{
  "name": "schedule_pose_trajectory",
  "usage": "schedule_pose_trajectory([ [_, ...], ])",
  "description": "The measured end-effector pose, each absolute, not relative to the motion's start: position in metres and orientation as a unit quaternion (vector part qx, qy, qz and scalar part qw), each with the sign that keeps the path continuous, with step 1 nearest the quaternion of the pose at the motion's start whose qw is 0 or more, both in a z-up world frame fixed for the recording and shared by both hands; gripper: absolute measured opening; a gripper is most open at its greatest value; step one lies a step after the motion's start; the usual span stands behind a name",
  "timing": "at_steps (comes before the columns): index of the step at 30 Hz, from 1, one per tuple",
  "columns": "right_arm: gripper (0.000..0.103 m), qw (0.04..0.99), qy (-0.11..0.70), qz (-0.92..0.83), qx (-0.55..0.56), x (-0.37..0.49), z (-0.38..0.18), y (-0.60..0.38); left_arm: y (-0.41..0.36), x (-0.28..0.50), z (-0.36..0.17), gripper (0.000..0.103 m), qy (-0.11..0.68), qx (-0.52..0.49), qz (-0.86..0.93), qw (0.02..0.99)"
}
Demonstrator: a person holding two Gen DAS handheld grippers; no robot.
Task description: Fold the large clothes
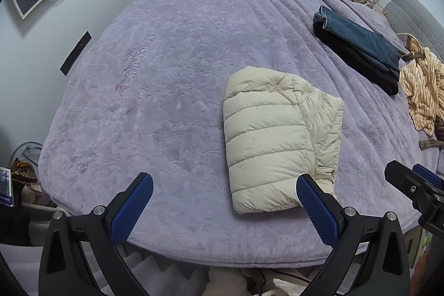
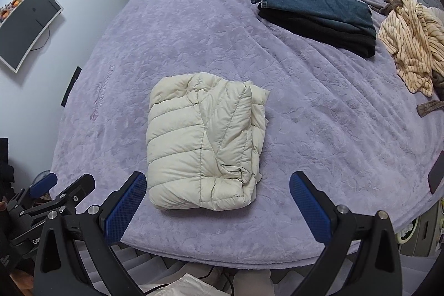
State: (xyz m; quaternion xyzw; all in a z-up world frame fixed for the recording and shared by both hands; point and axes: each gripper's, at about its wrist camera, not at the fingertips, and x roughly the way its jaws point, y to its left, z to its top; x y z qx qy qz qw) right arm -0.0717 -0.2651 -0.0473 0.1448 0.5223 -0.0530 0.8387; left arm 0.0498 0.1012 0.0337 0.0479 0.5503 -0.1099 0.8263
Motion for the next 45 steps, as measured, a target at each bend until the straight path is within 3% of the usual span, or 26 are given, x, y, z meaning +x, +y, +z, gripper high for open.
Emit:
schedule_pose_trajectory([
  [45, 0.102, 0.838, 0.525, -0.055, 0.138, -0.0727, -0.0455, -0.2625, 0.1055, 0.0541, 0.0290, 0.103, 0.551, 0.059, -0.099, 0.826],
])
